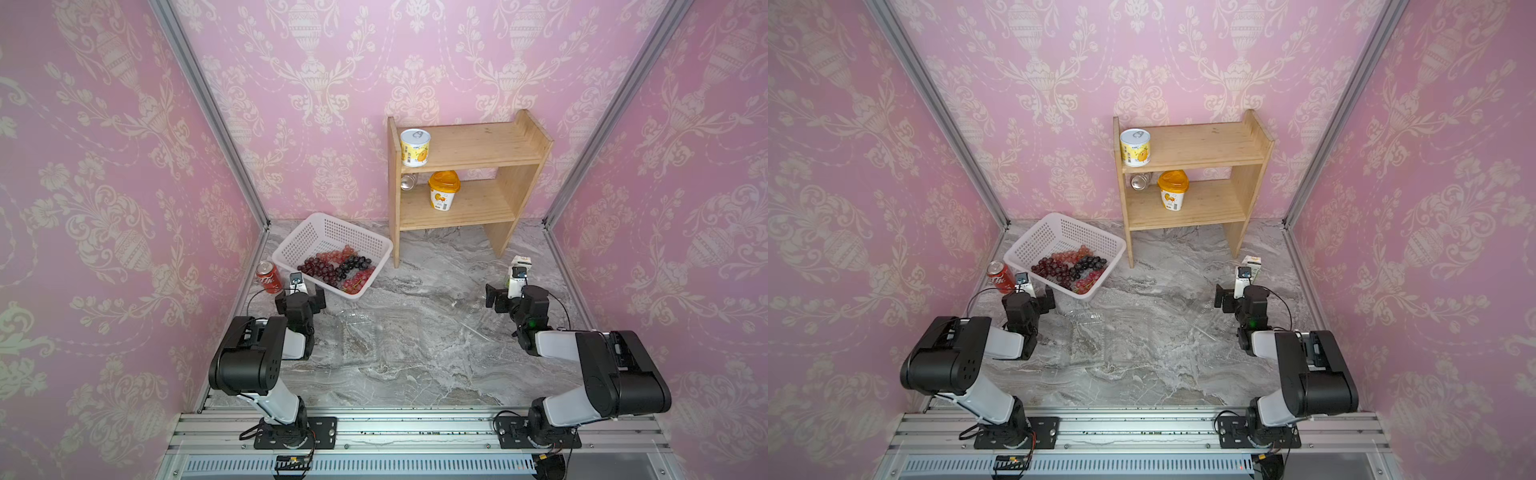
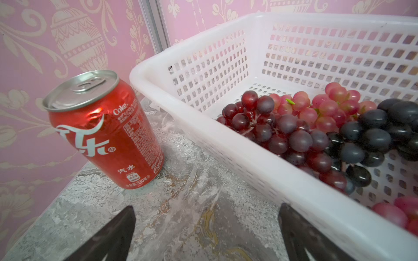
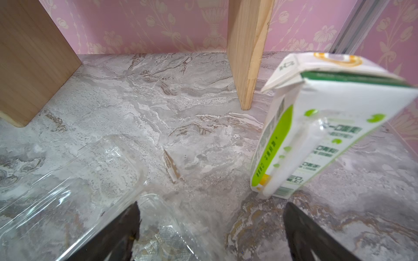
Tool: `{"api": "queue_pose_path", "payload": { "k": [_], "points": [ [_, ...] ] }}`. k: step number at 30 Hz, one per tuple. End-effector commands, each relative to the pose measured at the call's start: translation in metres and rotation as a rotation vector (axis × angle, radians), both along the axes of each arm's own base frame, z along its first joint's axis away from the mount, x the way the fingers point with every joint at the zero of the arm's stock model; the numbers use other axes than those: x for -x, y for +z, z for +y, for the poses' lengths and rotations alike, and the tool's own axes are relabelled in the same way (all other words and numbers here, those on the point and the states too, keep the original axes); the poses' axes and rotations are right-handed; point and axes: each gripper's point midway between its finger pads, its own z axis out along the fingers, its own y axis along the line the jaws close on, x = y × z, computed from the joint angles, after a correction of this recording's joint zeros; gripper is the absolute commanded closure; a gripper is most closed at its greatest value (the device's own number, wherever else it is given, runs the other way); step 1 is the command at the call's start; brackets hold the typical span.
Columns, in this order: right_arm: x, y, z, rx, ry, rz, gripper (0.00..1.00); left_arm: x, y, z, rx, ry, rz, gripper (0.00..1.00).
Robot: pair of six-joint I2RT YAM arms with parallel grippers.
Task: Pack grapes into containers
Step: Pick up the grape from the basket.
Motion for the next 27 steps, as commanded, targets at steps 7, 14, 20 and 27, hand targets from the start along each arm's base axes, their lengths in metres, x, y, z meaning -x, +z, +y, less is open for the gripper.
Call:
{"api": "queue_pose_path", "payload": {
  "k": [7,14,20,27],
  "points": [
    [-0.004,0.001,0.004,-0.006,0.011,0.000,0.00,-0.002,0.003,-0.003,0.020,-0.007,-0.023,0.01],
    [-0.004,0.001,0.004,-0.006,0.012,0.000,0.00,-0.002,0.003,-0.003,0.020,-0.009,-0.021,0.01],
    [-0.004,0.001,0.004,-0.006,0.012,0.002,0.00,-0.003,0.003,-0.002,0.020,-0.005,-0.021,0.01],
    [-0.008,0.017,-0.002,0.001,-0.035,0.066,0.00,0.011,0.013,0.005,0.037,0.040,-0.069,0.01]
  ]
}}
